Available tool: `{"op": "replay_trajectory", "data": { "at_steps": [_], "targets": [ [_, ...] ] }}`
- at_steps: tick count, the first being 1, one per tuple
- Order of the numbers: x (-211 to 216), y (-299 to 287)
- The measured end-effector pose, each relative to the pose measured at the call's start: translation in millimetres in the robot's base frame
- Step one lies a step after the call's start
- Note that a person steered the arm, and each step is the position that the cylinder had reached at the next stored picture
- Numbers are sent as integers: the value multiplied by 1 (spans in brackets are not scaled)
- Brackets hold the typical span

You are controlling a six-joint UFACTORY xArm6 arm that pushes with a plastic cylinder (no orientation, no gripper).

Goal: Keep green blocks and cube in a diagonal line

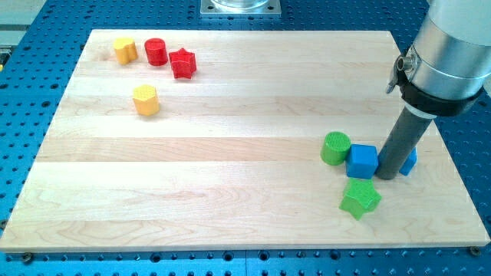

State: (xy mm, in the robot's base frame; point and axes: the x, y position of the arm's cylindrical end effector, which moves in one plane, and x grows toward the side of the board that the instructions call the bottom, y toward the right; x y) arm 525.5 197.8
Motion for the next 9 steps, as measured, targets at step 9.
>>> {"op": "replay_trajectory", "data": {
  "at_steps": [9],
  "targets": [
    [-93, -83]
  ]
}}
